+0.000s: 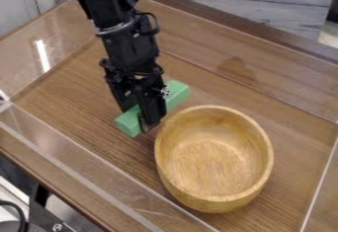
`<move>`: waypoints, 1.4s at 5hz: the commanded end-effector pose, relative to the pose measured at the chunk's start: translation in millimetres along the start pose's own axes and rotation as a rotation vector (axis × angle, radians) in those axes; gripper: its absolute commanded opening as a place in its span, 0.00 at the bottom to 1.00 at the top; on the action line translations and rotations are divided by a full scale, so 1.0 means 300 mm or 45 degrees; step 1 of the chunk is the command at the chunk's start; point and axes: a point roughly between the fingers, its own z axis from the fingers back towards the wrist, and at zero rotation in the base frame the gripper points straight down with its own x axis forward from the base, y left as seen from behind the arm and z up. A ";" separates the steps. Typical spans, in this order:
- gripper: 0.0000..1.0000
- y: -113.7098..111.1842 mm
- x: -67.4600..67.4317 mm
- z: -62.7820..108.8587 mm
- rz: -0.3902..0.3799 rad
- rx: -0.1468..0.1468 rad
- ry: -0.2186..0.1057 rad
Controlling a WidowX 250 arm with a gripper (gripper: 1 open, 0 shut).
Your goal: Remove the green block from inside the brown bowl and put it on the table
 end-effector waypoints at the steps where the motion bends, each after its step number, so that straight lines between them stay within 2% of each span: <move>1: 0.00 0.013 0.038 0.045 -0.009 0.030 -0.066; 7: 0.00 0.036 0.052 0.040 0.009 0.017 -0.051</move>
